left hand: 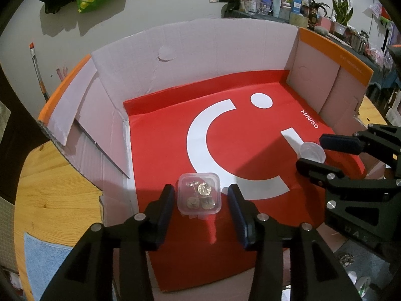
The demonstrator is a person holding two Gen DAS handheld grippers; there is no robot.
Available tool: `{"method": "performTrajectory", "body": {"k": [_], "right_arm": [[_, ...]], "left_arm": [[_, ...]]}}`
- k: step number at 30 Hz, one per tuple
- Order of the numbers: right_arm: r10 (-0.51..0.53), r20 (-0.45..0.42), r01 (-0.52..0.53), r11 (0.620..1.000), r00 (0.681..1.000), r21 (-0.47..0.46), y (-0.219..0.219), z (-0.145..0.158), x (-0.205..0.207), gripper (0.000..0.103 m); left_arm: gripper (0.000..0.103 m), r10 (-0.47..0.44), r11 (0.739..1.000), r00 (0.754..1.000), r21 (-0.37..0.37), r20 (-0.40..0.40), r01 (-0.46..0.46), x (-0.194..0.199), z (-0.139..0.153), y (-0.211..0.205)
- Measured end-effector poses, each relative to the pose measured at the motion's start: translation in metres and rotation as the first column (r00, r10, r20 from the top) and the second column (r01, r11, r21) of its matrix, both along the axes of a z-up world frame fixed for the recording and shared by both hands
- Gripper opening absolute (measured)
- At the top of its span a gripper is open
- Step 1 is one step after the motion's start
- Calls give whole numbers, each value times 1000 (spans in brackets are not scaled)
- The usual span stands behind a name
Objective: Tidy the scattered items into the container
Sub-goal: 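Lower and release the coin box with left tool while right tool releases the cup lid, then withdraw both tools from the box back toward the items on the towel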
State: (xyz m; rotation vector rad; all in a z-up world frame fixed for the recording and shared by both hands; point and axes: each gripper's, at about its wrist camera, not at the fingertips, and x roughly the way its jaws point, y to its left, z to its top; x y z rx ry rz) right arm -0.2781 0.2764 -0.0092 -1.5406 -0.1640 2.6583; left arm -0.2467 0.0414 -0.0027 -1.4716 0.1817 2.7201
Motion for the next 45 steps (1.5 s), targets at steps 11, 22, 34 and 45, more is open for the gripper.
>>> {"method": "performTrajectory", "body": {"k": [11,22,34,45], "right_arm": [[-21,-14,21,1000,1000,11,7,3,-2,48],[-28,-46,29,999,999,29,5,16,3,48],[-30,-98,35,998,995,44,-15,41,32,49],[-34,-143,41,998,989,48,-43,54,79,56]], "left_arm": [[57,5,1000,1000,8,-15,-5,5,5,-1],[57,7,1000,999,14,-40,-6,6,17,3],[63,-1,1000,994,27,-108,4,46,46,-1],[70,-27,999,988,27,-152,32,99,60,-3]]}}
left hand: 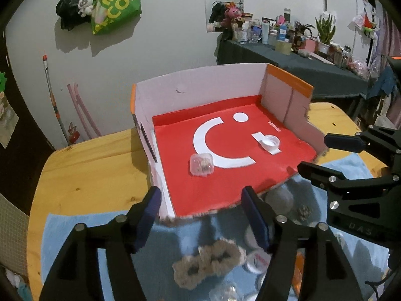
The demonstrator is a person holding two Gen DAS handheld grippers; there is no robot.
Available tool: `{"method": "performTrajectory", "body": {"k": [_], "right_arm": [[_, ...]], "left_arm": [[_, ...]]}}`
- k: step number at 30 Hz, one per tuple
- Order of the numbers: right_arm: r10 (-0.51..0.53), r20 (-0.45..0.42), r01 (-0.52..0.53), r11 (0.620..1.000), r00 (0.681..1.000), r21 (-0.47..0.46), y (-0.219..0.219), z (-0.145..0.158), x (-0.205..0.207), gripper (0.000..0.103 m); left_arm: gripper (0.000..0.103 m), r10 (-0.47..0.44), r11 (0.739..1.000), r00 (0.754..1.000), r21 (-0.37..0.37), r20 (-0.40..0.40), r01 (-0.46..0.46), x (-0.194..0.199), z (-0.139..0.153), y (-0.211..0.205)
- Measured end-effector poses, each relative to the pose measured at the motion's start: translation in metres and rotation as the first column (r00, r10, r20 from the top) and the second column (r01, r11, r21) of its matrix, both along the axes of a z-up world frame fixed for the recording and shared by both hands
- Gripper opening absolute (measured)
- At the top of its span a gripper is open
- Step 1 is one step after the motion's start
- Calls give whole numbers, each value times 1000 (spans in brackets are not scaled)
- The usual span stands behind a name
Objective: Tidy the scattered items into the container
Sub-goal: 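Withdraw both tools from the box back toward the items on the towel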
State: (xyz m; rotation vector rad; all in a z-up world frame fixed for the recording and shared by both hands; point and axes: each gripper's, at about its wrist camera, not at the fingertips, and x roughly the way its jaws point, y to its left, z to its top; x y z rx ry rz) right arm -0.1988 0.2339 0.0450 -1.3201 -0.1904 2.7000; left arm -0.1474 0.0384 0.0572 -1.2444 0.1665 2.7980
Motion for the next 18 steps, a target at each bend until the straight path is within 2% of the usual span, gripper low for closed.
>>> {"method": "performTrajectory", "body": {"k": [9,18], "right_arm": [[-21,6,21,1000,1000,-5,-16,-15,41,59],[-57,37,58,998,998,-37,-17,-41,80,60]], "left_arm": [[72,-50,999,999,-15,15,50,35,-12,4],[72,-97,995,993,-19,60,99,70,-44,1]]}}
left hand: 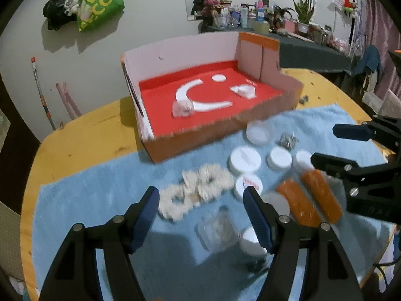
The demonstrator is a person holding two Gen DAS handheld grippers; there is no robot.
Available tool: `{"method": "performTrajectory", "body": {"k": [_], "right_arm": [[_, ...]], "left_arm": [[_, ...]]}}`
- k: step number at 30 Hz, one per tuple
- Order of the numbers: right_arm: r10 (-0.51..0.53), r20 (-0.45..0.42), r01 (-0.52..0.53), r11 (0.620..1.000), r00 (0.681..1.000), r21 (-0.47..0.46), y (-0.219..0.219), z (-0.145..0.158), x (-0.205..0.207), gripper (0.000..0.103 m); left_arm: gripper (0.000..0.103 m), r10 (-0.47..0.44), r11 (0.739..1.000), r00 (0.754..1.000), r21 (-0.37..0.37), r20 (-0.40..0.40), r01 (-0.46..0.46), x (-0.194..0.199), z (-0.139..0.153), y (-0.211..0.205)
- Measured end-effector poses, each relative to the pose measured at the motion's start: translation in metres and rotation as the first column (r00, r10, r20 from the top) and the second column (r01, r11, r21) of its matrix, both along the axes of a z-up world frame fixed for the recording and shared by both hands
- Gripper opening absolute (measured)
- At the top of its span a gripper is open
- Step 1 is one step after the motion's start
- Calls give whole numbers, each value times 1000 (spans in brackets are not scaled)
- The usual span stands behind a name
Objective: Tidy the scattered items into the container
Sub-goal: 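Withdraw both tools from the box back toward the items on the towel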
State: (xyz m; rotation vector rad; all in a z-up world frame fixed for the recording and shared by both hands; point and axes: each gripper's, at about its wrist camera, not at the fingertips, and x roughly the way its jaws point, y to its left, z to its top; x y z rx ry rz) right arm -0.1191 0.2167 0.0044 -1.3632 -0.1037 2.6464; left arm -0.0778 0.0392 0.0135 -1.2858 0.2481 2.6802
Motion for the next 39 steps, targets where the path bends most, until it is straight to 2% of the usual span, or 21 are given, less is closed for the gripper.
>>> {"method": "performTrajectory", "body": {"k": [12,23,33,39], "right_arm": [[-18,-3,18,1000,1000,-14,5,-8,31,60],[-27,-2,27,999,1000,-29,18,-15,41,60],[-34,9,35,998,999,-52,29,-24,39,61],[-31,12,31,998,999,-54,31,-33,35,63]], "left_arm": [[72,-41,999,998,29,39,40,22,-19,-5],[72,-15,999,998,48,58,13,17,-21,-14],[72,0,1000,997,12,81,-1,6,-29,-9],[72,5,999,996,42,93,-9,2,-34,-12]]}}
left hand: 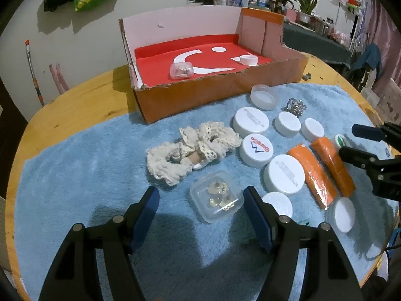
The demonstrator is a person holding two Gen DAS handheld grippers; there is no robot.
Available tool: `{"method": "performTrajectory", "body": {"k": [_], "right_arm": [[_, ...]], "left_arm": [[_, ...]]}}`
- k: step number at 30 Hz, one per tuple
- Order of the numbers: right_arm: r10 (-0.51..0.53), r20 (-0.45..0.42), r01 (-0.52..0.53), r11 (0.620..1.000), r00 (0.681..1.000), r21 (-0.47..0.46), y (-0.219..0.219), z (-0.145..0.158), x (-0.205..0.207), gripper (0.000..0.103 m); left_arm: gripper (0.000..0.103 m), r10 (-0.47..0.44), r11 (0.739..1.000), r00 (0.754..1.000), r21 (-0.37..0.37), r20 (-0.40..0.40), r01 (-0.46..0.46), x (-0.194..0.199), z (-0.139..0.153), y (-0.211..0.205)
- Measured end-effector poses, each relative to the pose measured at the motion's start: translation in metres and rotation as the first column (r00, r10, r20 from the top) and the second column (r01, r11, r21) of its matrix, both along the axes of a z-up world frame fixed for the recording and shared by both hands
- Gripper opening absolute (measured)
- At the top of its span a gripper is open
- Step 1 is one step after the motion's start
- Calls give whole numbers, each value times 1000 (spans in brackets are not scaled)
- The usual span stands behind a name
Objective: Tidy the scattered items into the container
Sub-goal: 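Withdraw both tools from the box back toward the items on the towel, then grasp a second clear coin box with left tool while right tool grasps the Cetbon cap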
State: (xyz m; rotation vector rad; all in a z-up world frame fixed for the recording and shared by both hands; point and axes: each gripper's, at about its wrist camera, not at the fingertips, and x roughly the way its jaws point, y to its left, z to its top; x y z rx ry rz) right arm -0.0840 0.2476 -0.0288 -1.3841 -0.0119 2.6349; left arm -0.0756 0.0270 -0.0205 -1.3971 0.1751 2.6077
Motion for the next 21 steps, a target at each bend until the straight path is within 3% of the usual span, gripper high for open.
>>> {"method": "performTrajectory", "body": {"k": [7,15,21], "right_arm": [[0,-16,0,1000,1000,-7,3,-4,-3,62],[-3,1,3,1000,1000,-5,-3,-11,-2,46],[3,-3,-3,1000,1000,-7,-5,-12,-3,40]], "left_arm": [[72,-1,1000,1000,12,-4,1,-1,-1,-2],[64,-12,1000,1000,17,-9,12,-1,0,1],[58,-15,1000,1000,24,-12,16,1,1,3]]}}
